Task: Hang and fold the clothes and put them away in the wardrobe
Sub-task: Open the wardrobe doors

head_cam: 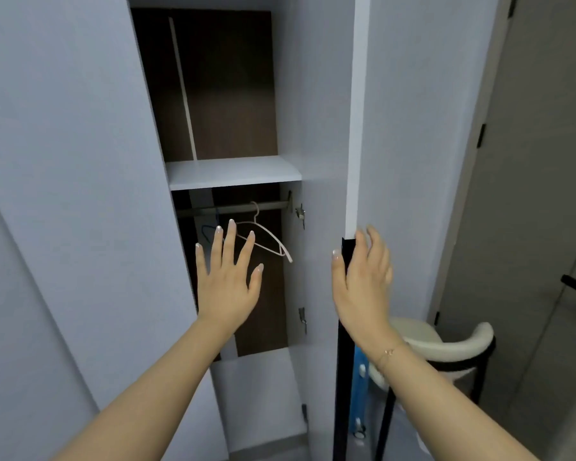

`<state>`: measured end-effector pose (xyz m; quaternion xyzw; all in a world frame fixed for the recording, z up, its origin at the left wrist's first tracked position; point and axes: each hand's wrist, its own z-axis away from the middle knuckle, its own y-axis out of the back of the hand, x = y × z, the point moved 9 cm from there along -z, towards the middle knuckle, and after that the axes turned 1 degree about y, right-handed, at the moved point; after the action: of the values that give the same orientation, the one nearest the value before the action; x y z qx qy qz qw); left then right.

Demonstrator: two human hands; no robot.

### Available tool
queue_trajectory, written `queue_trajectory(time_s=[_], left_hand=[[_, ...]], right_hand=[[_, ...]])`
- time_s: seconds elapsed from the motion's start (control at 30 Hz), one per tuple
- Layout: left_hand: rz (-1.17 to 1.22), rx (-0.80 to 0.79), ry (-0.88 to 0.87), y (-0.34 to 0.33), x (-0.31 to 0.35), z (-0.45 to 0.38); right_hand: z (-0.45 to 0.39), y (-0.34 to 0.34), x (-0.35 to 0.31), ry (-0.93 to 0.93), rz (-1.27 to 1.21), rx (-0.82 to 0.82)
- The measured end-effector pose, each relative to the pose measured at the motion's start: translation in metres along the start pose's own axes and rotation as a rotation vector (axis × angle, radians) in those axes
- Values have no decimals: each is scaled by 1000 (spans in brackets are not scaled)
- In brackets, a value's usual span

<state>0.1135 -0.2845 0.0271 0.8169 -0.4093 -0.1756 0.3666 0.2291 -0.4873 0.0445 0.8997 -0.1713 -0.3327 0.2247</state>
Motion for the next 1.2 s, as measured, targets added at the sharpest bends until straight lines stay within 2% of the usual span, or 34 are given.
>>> queue_trajectory(time_s=[0.07, 0.2, 0.37, 0.53, 0.73, 0.9, 1.03, 1.2], left_hand=[[4, -2, 8, -3, -13, -3], [36, -12, 47, -5, -58, -14], [-22, -4, 96, -5, -141, -37], [-132, -12, 109, -13, -208, -74], [-151, 13, 72, -37, -226, -139], [-88, 141, 60, -61, -227, -211], [-112, 199, 173, -82, -242, -262], [-175, 323, 208, -90, -249, -280]], right_hand=[[11, -4, -34, 136, 52, 68], [0, -57, -99, 426, 51, -63], [-35, -135, -155, 616, 237, -139], [-67, -201, -190, 681, 353, -144], [-117, -262, -197, 671, 358, -148], [-175, -317, -192, 668, 358, -121], [-215, -356, -188, 696, 341, -104], [-243, -388, -192, 737, 316, -89]])
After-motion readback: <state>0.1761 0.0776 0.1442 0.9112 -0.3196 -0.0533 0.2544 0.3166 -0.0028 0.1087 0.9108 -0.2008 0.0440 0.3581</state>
